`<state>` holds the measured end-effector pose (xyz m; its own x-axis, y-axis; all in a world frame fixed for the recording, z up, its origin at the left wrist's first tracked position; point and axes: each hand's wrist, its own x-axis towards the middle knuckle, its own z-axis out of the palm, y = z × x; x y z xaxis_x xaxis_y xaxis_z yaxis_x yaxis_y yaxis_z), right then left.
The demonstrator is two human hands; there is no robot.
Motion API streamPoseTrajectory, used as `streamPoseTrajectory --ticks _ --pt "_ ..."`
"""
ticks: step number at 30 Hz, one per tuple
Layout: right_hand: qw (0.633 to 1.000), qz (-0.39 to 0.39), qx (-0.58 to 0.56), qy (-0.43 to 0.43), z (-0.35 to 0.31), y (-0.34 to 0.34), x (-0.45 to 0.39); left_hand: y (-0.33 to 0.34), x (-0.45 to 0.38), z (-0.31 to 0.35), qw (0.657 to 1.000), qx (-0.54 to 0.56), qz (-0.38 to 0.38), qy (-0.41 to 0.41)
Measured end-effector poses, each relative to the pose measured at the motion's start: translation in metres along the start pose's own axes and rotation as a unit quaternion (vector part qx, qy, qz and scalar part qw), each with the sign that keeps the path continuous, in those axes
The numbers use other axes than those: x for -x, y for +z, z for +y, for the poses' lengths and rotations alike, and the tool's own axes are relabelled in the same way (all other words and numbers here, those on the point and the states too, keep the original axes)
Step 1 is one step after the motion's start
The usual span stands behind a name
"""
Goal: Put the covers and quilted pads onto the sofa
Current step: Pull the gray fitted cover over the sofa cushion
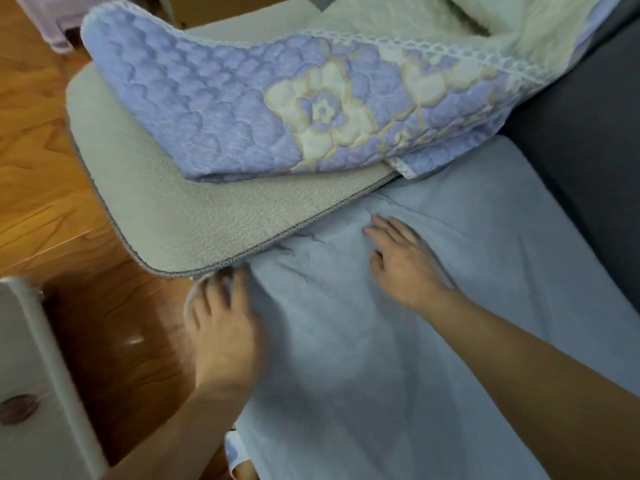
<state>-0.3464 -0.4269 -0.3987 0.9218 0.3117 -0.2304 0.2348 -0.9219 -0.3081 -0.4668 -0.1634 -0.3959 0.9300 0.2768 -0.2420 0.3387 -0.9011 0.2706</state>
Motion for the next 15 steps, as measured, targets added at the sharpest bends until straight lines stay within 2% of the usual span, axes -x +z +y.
streamPoseTrajectory --ticks 2,4,7,9,11,15 --pt "0.998 -0.024 0.017 -0.051 0.006 -0.010 0.011 0.008 0.009 0.015 0.992 -0.043 -0.037 0.115" --pt "0.998 0.012 0.011 -0.057 0.018 -0.020 0.020 0.013 0.000 0.031 0.983 -0.068 -0.062 0.162" --pt "0.992 0.113 -0.002 0.047 0.039 -0.042 0.021 0.016 -0.022 0.056 0.980 -0.078 -0.101 0.153" --pt "0.983 0.130 -0.008 0.128 0.058 -0.056 0.016 0.019 -0.026 0.065 0.978 -0.090 -0.105 0.154" --pt "0.980 0.083 -0.003 0.178 0.075 -0.068 0.004 0.024 -0.024 0.067 0.977 -0.102 -0.092 0.161" --pt "0.978 -0.052 0.034 0.200 0.088 -0.072 -0.032 0.032 -0.025 0.069 0.976 -0.125 -0.061 0.165"
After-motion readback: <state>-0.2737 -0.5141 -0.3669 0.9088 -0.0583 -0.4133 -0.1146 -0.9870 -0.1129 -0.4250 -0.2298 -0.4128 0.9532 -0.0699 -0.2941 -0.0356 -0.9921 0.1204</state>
